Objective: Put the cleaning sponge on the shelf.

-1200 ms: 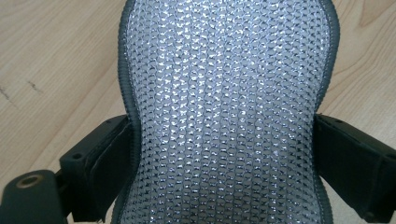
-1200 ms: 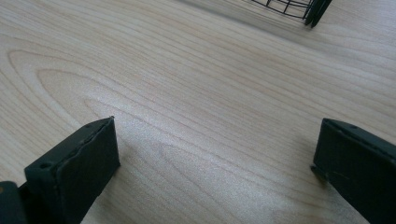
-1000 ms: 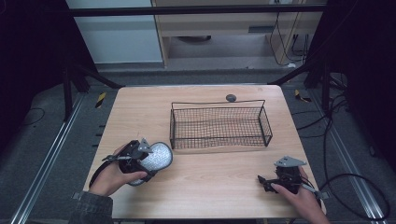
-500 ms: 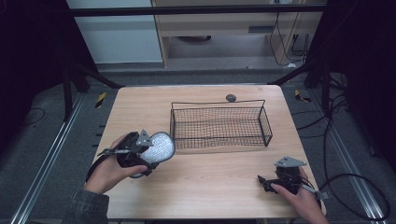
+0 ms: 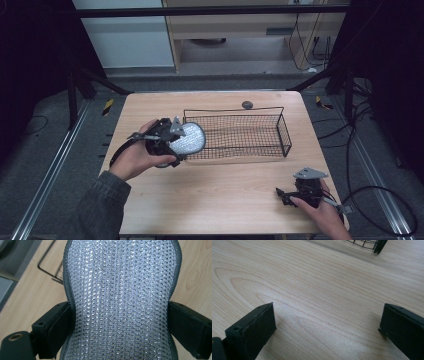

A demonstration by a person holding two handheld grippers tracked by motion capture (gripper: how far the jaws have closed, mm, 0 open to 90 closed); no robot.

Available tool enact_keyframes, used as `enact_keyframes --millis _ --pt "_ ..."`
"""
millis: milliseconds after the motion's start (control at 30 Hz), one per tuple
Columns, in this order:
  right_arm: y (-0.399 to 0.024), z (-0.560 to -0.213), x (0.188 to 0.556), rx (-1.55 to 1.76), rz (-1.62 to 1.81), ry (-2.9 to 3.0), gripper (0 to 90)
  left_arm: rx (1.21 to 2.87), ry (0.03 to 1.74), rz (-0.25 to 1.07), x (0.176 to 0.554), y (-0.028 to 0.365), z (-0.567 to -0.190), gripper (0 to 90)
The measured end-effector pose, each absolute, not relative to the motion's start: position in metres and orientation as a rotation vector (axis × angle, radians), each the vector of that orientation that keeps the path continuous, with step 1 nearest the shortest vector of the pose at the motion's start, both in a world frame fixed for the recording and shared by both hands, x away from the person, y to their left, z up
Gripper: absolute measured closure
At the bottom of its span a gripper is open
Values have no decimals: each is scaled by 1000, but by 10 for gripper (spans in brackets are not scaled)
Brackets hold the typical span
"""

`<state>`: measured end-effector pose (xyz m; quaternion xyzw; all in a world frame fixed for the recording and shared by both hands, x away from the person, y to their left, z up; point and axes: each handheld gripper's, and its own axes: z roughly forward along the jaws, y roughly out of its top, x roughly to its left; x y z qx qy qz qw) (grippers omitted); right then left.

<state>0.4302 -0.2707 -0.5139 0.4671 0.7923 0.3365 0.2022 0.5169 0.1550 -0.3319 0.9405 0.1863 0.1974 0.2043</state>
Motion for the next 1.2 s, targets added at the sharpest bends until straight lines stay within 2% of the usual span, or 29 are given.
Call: enact_keyframes --millis 300,767,1200 --pt "-271 -514 430 1301 941 2215 3 2638 500 560 551 135 -325 83" --pt "-271 -514 431 1296 939 2215 3 2642 423 585 584 102 -319 87" --pt "-271 -514 431 1298 941 2215 3 2667 367 587 599 78 -325 96"
